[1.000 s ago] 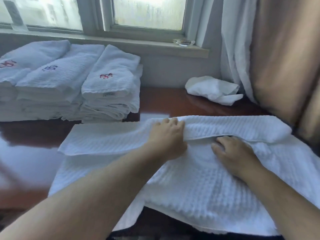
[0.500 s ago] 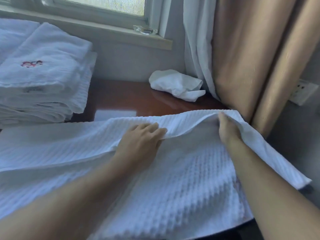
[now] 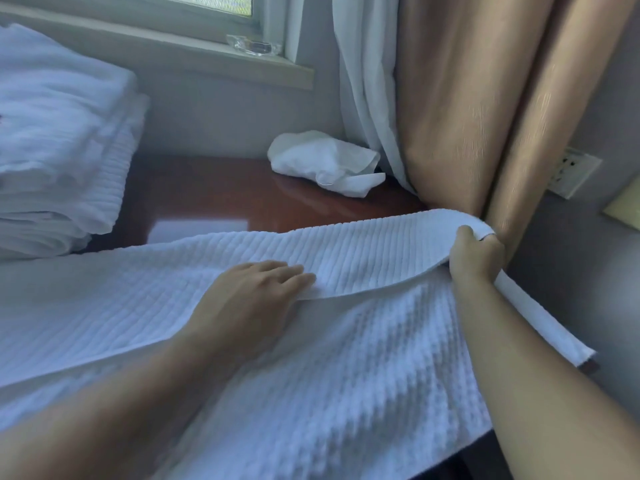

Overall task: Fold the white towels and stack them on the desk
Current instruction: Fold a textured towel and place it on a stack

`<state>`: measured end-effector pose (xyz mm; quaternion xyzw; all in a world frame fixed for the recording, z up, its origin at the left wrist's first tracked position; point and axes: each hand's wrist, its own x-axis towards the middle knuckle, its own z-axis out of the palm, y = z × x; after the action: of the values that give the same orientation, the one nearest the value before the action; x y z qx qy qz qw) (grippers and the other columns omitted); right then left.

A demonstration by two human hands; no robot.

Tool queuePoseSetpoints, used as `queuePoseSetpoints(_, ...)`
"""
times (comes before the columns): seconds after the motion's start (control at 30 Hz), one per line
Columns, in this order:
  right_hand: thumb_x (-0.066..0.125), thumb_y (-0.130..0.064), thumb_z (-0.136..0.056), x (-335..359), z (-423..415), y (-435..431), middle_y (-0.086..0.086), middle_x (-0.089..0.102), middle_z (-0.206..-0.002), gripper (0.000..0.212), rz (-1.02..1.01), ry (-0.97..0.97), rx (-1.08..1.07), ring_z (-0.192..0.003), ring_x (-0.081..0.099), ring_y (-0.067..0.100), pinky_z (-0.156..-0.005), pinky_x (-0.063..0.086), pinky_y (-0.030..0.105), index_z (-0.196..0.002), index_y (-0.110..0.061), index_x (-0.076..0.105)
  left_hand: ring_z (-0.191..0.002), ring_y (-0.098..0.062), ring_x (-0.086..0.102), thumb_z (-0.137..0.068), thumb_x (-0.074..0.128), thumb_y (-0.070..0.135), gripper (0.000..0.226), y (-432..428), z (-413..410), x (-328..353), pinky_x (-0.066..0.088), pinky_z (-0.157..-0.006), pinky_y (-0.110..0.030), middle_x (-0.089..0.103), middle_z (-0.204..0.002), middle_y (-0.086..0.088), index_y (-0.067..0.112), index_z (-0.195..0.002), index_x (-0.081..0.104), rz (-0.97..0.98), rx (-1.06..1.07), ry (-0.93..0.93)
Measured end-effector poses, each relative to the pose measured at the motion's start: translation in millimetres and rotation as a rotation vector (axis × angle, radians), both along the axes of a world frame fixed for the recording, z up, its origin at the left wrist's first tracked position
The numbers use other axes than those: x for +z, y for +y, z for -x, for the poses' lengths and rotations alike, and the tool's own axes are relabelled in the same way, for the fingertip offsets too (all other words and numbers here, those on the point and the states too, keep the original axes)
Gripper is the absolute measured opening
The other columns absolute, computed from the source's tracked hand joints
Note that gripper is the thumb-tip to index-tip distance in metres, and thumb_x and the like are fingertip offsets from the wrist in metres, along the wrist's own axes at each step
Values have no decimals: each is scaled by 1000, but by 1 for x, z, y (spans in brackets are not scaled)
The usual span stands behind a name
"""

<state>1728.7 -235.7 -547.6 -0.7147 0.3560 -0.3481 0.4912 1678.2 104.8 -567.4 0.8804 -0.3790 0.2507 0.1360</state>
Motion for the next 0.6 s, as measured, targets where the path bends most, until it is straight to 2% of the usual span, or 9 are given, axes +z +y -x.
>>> queuePoseSetpoints(0.07,48,-15,-91,0,-2,-3,6,64,-130,50,-24,11,-24,-114,62,24,-82,42,27,-140,-8,55,-84,-23,73,-76,81,9,32,1,0,-1,58,-55,-41,75,-92,5,20,-105,74,20,32,40)
queuePoseSetpoints(0.17,48,-8,-94,-1,-2,-1,8,56,-143,56,0,4,-97,-126,57,27,-80,40,21,-150,-10,43,-81,-23,73,-80,70,12,27,1,2,1,56,-51,-39,75,-91,7,21,-105,73,28,1,29)
queuePoseSetpoints(0.27,47,-4,-94,-4,2,5,-2,53,-140,61,70,-127,-108,-122,54,14,-64,31,0,-152,-20,38,-78,-24,71,-78,70,9,29,2,3,3,55,-51,-39,74,-91,6,20,-104,71,16,-28,11)
queuePoseSetpoints(0.33,46,0,-93,-5,3,7,0,47,-147,66,132,-145,-106,-117,46,5,-67,32,-3,-154,-24,34,-77,-24,70,-79,68,9,25,2,4,4,54,-53,-39,73,-88,6,20,-101,71,6,-30,13)
queuePoseSetpoints(0.37,47,1,-92,-5,3,8,4,43,-149,70,177,-88,-134,-116,44,8,-77,35,2,-155,-26,33,-78,-23,70,-82,64,12,21,2,4,4,54,-54,-39,73,-88,7,21,-100,71,9,-30,22)
queuePoseSetpoints(0.43,56,-1,-87,-4,4,12,11,40,-146,70,360,139,-228,-124,43,25,-97,39,32,-150,-24,39,-80,-22,71,-86,58,19,20,3,5,5,54,-55,-38,74,-87,10,23,-99,72,23,-35,35)
queuePoseSetpoints(0.47,59,-2,-84,-3,5,14,12,41,-144,64,481,206,-241,-127,41,31,-102,35,42,-144,-21,47,-81,-21,71,-86,57,20,20,3,6,6,54,-55,-37,74,-87,11,24,-98,73,26,-38,36)
queuePoseSetpoints(0.53,59,-7,-85,-1,6,20,10,48,-138,45,701,169,-155,-129,41,34,-106,29,46,-129,-15,63,-80,-20,72,-85,58,19,20,3,8,8,54,-54,-35,74,-87,12,24,-97,73,33,-41,45)
queuePoseSetpoints(0.6,55,-13,-89,-4,6,24,10,63,-124,27,851,123,22,-128,46,35,-105,31,43,-109,-8,73,-77,-19,72,-84,59,18,21,3,10,10,53,-53,-33,74,-87,13,25,-96,74,41,-37,52)
